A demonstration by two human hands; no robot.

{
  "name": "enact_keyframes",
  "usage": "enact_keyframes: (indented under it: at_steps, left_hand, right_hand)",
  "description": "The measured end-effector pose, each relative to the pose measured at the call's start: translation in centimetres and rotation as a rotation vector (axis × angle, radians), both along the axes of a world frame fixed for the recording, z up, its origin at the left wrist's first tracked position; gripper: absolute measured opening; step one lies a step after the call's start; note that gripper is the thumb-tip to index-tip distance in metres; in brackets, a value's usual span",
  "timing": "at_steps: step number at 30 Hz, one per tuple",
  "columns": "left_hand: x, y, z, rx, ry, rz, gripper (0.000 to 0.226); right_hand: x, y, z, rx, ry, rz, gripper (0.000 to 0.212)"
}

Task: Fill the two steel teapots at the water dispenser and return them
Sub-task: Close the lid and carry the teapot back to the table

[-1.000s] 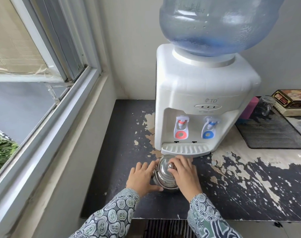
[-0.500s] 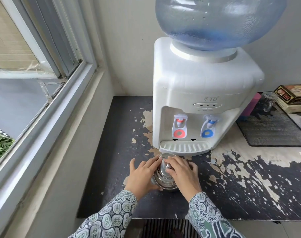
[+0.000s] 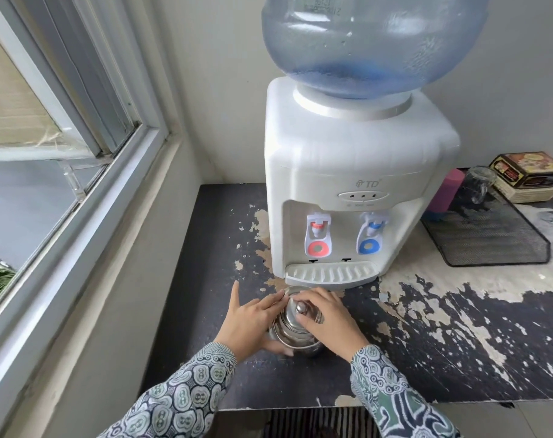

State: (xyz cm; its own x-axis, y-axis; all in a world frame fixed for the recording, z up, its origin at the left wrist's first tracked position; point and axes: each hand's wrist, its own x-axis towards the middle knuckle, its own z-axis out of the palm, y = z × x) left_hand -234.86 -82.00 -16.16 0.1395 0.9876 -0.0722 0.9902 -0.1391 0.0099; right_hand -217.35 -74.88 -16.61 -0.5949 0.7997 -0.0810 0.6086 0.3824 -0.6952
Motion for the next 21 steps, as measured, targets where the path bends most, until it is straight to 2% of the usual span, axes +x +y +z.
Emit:
enact_keyframes:
  at_steps: [3, 5, 7, 12, 15, 18, 20, 21]
  left_hand:
    - [-0.4, 0.6, 0.5, -0.099, -0.066, -0.027, 0.11]
    - [-0.8, 0.8, 0.6, -0.238, -0.147, 0.003, 0.116]
    - [-1.1, 1.0, 0.6, -0.226, -0.219, 0.017, 0.117]
    - [-1.2, 1.3, 0.4, -0.218, -0.413, 0.094, 0.114]
    - [-1.0, 1.2, 0.3, -0.205, -0.62, 0.138, 0.109]
    - [-0.7, 0.6, 1.0, -0.18, -0.784, 0.151, 0.109]
    - [-0.1, 0.4, 1.7, -0.117, -0.872, 0.183, 0.095]
    - [0.4, 0.4, 1.7, -0.078, -0.896, 0.184, 0.077]
  right_hand:
    - [0.2, 0.1, -0.1, -0.063, 0.075, -0.031, 0.026]
    - [0.2, 0.1, 0.0, -0.109, 0.124, -0.072, 0.04]
    - [0.1, 0.2, -0.1, -0.142, 0.174, -0.11, 0.055]
    - [0.1, 0.0, 1.0, -0.269, 0.312, -0.196, 0.052]
    - [0.3, -0.1, 0.6, -0.349, 0.386, -0.233, 0.052]
    - [0.8, -0.1, 0.2, -0.327, 0.436, -0.202, 0.05]
    - [1.1, 0.4, -0.2, -0.299, 0.448, -0.143, 0.051]
    - [1.3, 0.6, -0.4, -0.283, 0.431, -0.113, 0.051]
